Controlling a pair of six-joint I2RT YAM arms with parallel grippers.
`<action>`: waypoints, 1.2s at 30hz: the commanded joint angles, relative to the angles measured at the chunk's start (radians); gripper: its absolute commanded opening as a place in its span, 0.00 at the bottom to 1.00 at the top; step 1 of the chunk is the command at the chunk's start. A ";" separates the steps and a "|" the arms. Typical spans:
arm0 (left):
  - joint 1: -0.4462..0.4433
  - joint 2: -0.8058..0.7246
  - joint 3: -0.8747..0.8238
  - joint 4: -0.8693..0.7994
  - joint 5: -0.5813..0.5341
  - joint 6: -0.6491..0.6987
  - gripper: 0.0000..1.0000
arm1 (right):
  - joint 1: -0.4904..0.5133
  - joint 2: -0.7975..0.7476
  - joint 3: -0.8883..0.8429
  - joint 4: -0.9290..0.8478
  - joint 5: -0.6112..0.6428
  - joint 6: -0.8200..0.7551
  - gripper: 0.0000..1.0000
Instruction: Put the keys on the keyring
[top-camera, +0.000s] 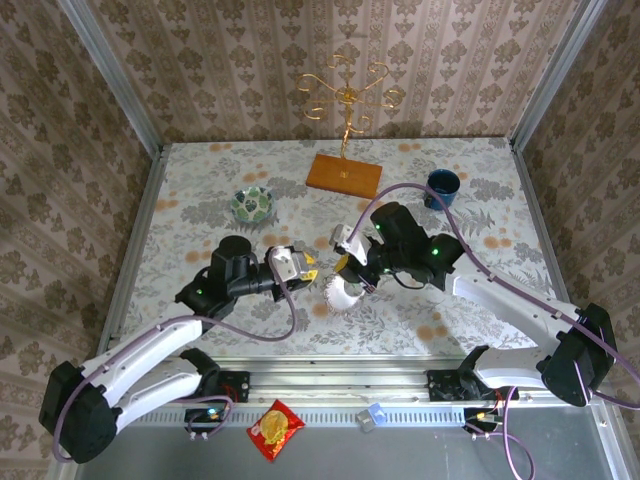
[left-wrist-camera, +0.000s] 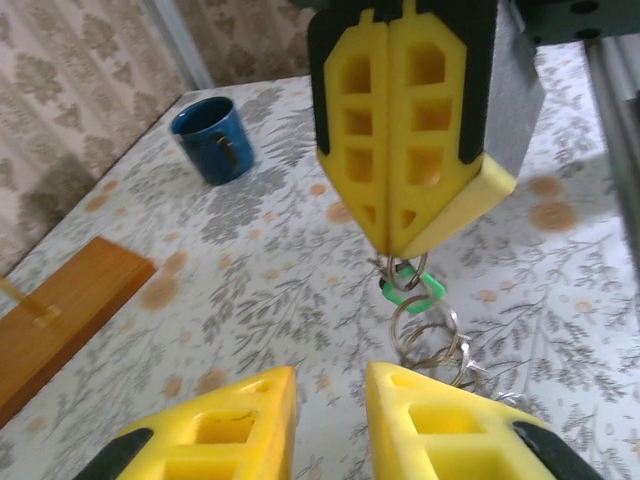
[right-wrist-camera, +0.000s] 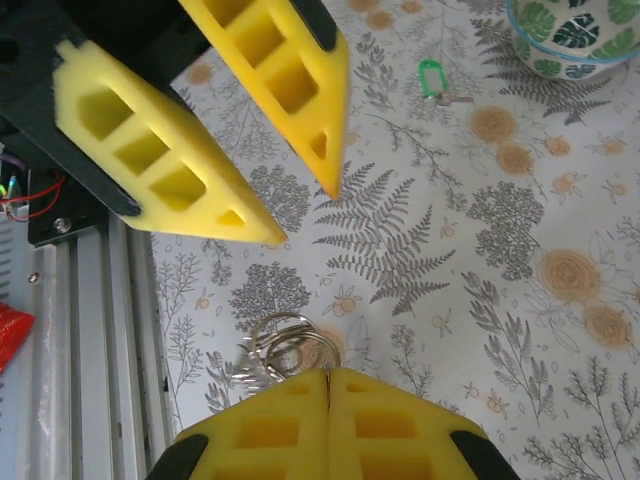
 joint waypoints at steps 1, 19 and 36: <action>0.020 0.035 0.025 0.054 0.178 -0.014 0.24 | 0.014 -0.011 0.023 0.007 -0.052 -0.043 0.00; 0.037 0.172 0.050 0.078 0.367 -0.035 0.24 | 0.049 0.019 0.050 0.000 -0.060 -0.066 0.00; 0.038 0.209 0.037 0.085 0.393 -0.037 0.17 | 0.067 0.025 0.050 0.023 -0.069 -0.051 0.00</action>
